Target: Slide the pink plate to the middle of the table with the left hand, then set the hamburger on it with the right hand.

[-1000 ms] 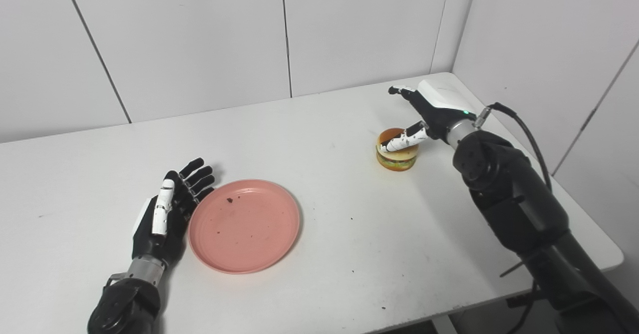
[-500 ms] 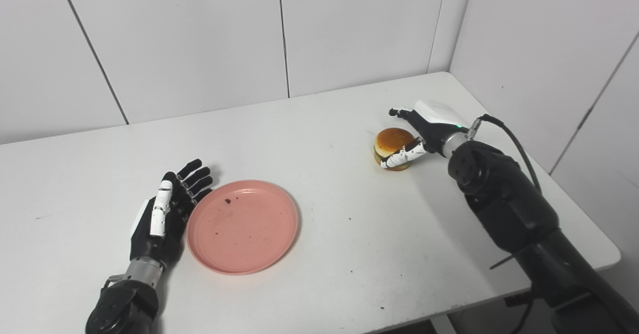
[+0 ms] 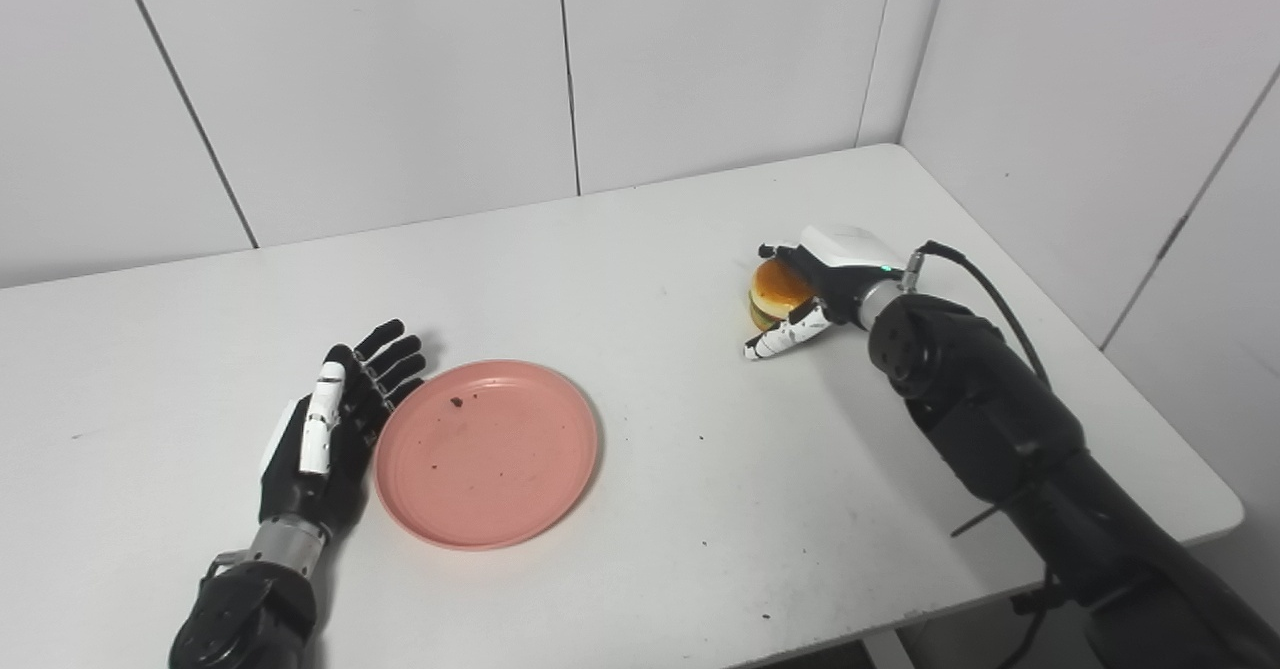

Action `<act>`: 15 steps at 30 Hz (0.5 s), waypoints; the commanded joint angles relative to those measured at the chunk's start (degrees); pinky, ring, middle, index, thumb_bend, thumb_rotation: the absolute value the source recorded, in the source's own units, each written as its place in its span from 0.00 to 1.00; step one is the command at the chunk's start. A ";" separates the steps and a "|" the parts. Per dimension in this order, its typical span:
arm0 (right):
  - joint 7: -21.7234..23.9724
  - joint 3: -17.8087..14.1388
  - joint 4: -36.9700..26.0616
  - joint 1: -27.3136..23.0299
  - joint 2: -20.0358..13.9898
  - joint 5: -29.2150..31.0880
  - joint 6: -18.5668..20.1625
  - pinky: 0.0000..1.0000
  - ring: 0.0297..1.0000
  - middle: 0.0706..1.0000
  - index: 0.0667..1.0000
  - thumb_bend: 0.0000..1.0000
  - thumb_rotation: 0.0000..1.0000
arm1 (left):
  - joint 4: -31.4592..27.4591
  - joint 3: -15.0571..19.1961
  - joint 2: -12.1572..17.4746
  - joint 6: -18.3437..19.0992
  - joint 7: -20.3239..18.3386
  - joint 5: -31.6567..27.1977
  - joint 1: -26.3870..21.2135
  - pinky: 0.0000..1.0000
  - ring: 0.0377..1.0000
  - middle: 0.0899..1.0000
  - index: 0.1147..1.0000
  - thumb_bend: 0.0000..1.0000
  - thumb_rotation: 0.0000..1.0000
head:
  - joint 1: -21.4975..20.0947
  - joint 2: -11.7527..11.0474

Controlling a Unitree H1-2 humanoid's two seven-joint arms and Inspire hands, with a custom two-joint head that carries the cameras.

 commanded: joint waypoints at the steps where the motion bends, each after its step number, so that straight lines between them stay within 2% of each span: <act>1: -1.48 -0.27 -0.22 -3.03 -0.50 -0.64 -2.14 0.76 0.87 0.90 0.89 0.93 0.40 | -0.22 0.10 -0.05 2.00 0.71 0.13 0.61 0.83 0.83 0.80 0.76 0.37 1.00 | 0.07 -0.06; 3: -1.81 0.10 0.07 -3.02 -0.12 -1.25 -1.88 0.76 0.86 0.90 0.88 0.91 0.35 | -0.15 0.14 -0.12 2.07 0.45 -0.23 0.55 0.83 0.83 0.80 0.76 0.37 1.00 | 0.18 -0.06; 5: -2.05 0.63 0.49 -3.05 0.11 -1.97 -2.01 0.74 0.85 0.89 0.87 0.86 0.25 | -0.21 0.06 -0.07 1.98 0.16 -0.37 0.62 0.83 0.84 0.80 0.76 0.36 1.00 | 0.16 -0.05; 6: -2.45 0.78 0.90 -3.05 0.22 -2.14 -2.51 0.73 0.85 0.89 0.87 0.85 0.24 | -0.35 0.04 -0.06 2.20 0.19 -0.34 0.64 0.83 0.84 0.80 0.76 0.36 1.00 | 0.16 -0.05; 10: -3.97 0.79 1.76 -2.88 0.59 -2.38 -3.62 0.71 0.81 0.85 0.84 0.78 0.08 | -0.66 0.03 -0.09 2.62 0.24 -0.32 0.71 0.84 0.84 0.80 0.76 0.36 1.00 | 0.23 0.09; 11: -4.24 0.65 1.72 -2.78 0.68 -2.38 -3.69 0.67 0.79 0.84 0.84 0.76 0.03 | -0.76 0.02 -0.10 2.72 0.22 -0.32 0.75 0.83 0.84 0.80 0.76 0.36 1.00 | 0.26 0.16; 13: -4.28 0.35 1.57 -2.71 0.70 -2.24 -3.80 0.58 0.72 0.81 0.83 0.73 0.01 | -0.89 0.05 -0.14 2.84 0.19 -0.35 0.80 0.84 0.84 0.80 0.76 0.36 1.00 | 0.25 0.26; 14: -4.20 0.25 1.48 -2.72 0.65 -2.14 -3.81 0.49 0.65 0.79 0.83 0.70 0.00 | -0.91 0.07 -0.17 2.85 0.18 -0.39 0.81 0.83 0.84 0.80 0.76 0.37 1.00 | 0.25 0.26; 15: -4.41 0.21 1.38 -2.73 0.51 -2.25 -4.03 0.48 0.64 0.79 0.83 0.70 0.00 | -1.01 0.09 -0.24 2.99 0.29 -0.38 0.83 0.83 0.84 0.80 0.76 0.37 1.00 | 0.25 0.26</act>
